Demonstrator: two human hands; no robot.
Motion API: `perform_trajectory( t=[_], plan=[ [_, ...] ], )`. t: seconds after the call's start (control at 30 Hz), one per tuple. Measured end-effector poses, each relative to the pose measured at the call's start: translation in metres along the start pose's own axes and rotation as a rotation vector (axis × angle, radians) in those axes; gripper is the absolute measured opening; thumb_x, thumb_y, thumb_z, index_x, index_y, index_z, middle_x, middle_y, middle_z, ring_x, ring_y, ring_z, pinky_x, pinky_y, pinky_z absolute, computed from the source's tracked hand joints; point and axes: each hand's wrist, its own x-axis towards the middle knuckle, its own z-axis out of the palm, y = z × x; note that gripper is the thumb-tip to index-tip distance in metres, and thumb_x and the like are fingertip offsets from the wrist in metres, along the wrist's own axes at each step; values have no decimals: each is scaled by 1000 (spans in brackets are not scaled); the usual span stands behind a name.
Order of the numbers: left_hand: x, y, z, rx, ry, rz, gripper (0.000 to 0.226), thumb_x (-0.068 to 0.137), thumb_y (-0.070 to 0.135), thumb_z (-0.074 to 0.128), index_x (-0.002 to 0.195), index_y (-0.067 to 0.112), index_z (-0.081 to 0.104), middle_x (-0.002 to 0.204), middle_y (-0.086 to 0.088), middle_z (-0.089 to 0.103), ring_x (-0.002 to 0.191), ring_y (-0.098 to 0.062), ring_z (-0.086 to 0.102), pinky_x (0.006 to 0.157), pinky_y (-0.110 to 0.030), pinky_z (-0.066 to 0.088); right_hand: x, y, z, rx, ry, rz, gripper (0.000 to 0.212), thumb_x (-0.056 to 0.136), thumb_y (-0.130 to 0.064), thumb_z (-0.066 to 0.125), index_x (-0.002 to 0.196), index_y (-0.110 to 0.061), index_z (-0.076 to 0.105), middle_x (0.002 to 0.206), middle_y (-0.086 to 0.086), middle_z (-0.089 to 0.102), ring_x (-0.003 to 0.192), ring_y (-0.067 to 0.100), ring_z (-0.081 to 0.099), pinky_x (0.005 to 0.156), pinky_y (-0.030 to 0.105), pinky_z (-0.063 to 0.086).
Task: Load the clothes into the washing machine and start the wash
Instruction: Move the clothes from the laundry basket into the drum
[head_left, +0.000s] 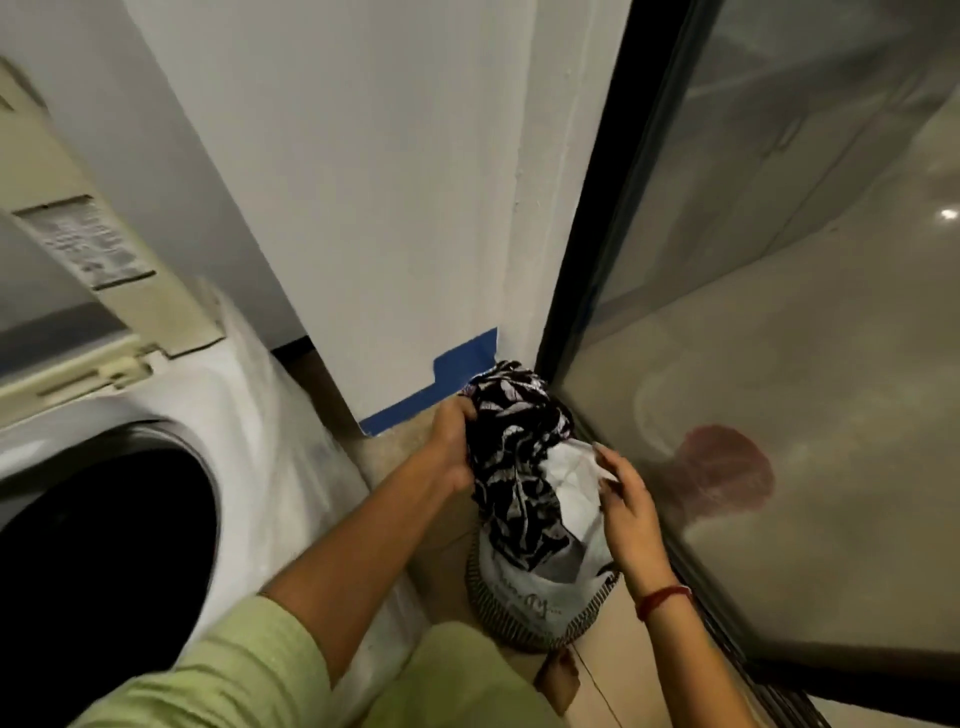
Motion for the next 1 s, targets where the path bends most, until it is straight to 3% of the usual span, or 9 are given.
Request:
perform_trajectory(
  t=[0.07,0.17,0.3,0.4,0.47,0.6,0.73,0.87,1.0],
  plan=[
    [-29,22,-10,-39,-71,47,21,73,17,34,62,11,52,58,-6,60,65,-21,52,60,-26,42,-8,7,9,-235,-134,116,69,84,8,47,146,-13,27,149,11,33,139,28,30,114,44,29],
    [-79,47,-26,-26,-154,129,15,52,21,38,64,16,45,69,-5,49,65,-21,49,66,-27,42,-20,11,41,-408,-236,242,87,79,-12,68,149,-7,16,147,18,34,134,36,36,110,49,32],
    [-160,62,-80,-35,-286,320,24,55,20,36,63,12,56,66,-7,60,63,-24,56,71,-27,44,-36,-42,92,55,-185,258,26,96,-5,45,121,-10,50,123,10,53,124,30,48,107,43,38],
    [-210,71,-145,-124,-239,449,35,54,19,39,73,9,65,62,-8,69,54,-23,65,62,-23,52,-46,-121,116,388,-245,132,26,99,-8,37,96,-15,62,82,0,70,86,20,67,74,25,54],
    [-241,66,-198,-228,-164,556,34,44,21,51,69,9,71,63,-7,71,55,-23,68,56,-27,58,-58,-178,125,404,-331,61,23,98,-17,42,93,-16,65,70,-6,71,73,16,61,58,21,50],
    [-293,34,-300,-457,9,716,49,22,25,72,71,18,75,77,-2,75,69,-20,73,68,-37,58,-122,-279,149,428,-704,-279,20,95,-18,47,103,-24,64,92,-9,73,88,12,65,71,26,55],
    [-330,0,-353,-633,150,751,53,16,25,75,69,21,71,71,1,73,62,-16,71,75,-31,55,-169,-312,194,-45,-941,-769,49,89,-11,56,136,-13,43,136,1,50,125,9,48,107,18,36],
    [-350,-15,-358,-622,115,768,42,19,26,78,60,17,75,68,-1,73,60,-17,71,56,-29,59,-183,-304,234,-845,-1024,-926,75,83,-15,66,146,-22,26,145,2,42,132,18,42,105,20,32],
    [-346,-21,-361,-576,61,781,46,28,28,79,71,13,78,79,-7,75,68,-20,73,58,-32,60,-216,-296,253,-596,-1279,-797,73,85,-19,67,146,-23,27,140,-11,41,126,5,43,105,17,38]
  ],
)
